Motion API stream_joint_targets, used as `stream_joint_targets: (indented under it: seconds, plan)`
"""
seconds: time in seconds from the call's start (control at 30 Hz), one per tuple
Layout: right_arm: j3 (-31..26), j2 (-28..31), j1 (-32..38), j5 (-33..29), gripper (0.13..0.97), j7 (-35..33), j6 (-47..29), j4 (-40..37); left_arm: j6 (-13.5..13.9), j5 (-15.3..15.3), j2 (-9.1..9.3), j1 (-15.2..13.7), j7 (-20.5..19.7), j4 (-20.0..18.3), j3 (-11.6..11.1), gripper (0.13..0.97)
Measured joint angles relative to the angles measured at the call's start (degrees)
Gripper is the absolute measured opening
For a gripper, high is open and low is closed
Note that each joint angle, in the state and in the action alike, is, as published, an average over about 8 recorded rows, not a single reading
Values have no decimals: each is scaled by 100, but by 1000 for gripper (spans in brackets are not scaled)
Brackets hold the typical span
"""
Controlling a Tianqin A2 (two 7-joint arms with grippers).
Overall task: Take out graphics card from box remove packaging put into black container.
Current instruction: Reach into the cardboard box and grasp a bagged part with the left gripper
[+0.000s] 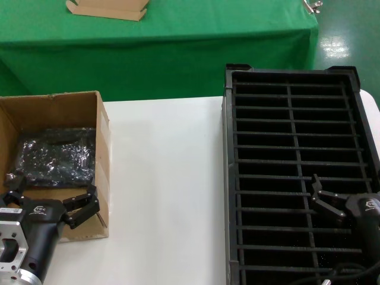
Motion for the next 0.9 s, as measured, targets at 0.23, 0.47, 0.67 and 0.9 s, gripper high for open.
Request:
stream_joint_targets:
  seconds: [0.23,0.47,0.67,0.9]
  plan:
    - [0,0,0,0,966,0,0,0,0,0,0,0,0,0,0,966]
    - [0,0,0,0,966,0,0,0,0,0,0,0,0,0,0,966]
    - [0,0,0,0,966,0,0,0,0,0,0,0,0,0,0,966]
    - [0,0,0,0,966,0,0,0,0,0,0,0,0,0,0,966]
